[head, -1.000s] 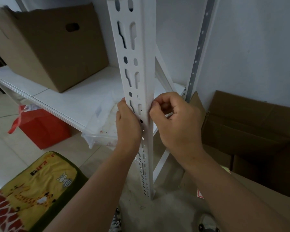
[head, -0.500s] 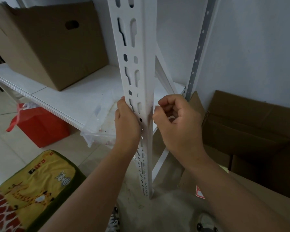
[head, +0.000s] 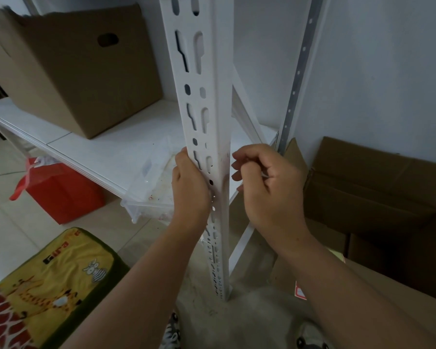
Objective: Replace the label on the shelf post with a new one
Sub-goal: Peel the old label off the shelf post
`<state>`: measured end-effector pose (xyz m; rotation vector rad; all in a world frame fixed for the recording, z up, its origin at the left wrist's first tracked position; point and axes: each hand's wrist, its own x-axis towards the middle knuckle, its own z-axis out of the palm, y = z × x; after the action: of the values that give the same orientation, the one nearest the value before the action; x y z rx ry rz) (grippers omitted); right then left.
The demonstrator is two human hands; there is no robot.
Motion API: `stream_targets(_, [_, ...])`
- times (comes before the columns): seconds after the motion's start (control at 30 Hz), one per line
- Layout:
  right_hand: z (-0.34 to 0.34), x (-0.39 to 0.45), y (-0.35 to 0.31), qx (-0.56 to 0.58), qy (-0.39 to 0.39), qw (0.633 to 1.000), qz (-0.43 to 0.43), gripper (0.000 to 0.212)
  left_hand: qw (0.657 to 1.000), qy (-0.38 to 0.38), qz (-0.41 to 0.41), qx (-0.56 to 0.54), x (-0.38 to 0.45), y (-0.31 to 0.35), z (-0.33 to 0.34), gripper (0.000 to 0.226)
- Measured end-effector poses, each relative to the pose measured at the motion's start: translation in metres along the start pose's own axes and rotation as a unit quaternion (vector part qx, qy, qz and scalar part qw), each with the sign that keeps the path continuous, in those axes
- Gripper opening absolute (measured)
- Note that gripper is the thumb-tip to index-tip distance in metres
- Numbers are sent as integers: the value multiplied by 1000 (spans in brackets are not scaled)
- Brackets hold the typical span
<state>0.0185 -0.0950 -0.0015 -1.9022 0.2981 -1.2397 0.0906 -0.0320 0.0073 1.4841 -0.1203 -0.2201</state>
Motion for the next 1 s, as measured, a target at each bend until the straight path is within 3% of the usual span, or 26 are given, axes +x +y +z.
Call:
stream_targets(0.17, [-4,-6,-5,40,-22,999,24,18,1000,5,19,17,-2,-3,-3,43])
stream_targets(0.27, [-8,-12,-7,51,-44,997,29,15,990,31,136,24,-8,-8,-10,25])
stream_targets(0.37, [-12,-16,-12,69,-63,995,31,17,957,39,286,10,-19,-8,-19,21])
stream_targets(0.57, [-21,-20,-23,123,-78,989,41,16,884,35,452,111,-33,-11,-26,10])
stream_targets(0.7, [-25,-21,-25,95,-81,992,32,6,863,-2,484,143,-39,-11,-25,21])
stream_targets(1.0, [-27,-22,-14,0,-76,996,-39,19,848,-97,505,128,-43,-5,-27,18])
